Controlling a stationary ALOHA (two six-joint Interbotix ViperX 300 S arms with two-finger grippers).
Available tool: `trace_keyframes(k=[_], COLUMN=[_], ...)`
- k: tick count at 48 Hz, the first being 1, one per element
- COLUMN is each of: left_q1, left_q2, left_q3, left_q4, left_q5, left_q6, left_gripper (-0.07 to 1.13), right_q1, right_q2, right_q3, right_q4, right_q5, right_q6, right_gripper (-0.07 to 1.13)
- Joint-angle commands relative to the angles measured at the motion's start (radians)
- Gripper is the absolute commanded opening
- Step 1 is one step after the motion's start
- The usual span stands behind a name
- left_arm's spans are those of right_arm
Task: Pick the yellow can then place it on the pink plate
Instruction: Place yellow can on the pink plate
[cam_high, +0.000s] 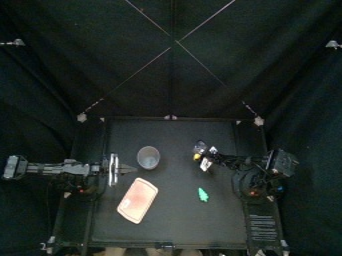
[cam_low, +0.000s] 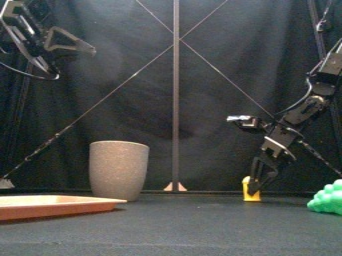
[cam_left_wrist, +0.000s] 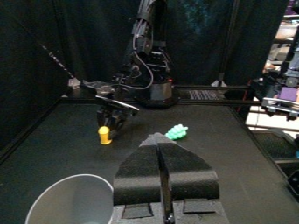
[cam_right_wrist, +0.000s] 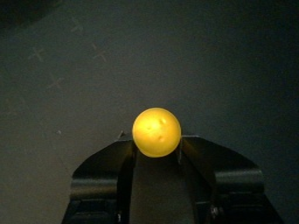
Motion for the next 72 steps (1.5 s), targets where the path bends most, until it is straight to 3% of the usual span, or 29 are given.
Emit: trace_keyframes(k=[1,12,31,42,72], left_q1=[0.002,0.002,0.015,0.038,0.103], left_q2=[0.005,0.005,0.005,0.005,0.005], left_q3=[-0.012,-0.012,-0.008,-0.008,0.000], left_q4=[0.000,0.000,0.000,-0.002,-0.028], left_q5=[-0.008,-0.008,-0.008,-0.008,-0.003], left_q6=[0.002,0.002,0.002,0.002,0.002], left_gripper=[-0.01,-0.01,-0.01,-0.01,-0.01], right_q1=[0.000,0.037,0.336,0.457,0.561], right_q2=[-0.012,-0.023,-0.031,0.084,0.499], right_q3=[-0.017,-0.034,-0.201,-0.370,-0.890], right_q4=[0.000,-0.002,0.011,0.011,-0.020], right_q5=[-0.003,-0.003,0.003,0.006,0.144], right_q6=[0.000,0.000,0.002,0.002,0.000], right_gripper=[0.66,0.65,0.65,0.65,0.65])
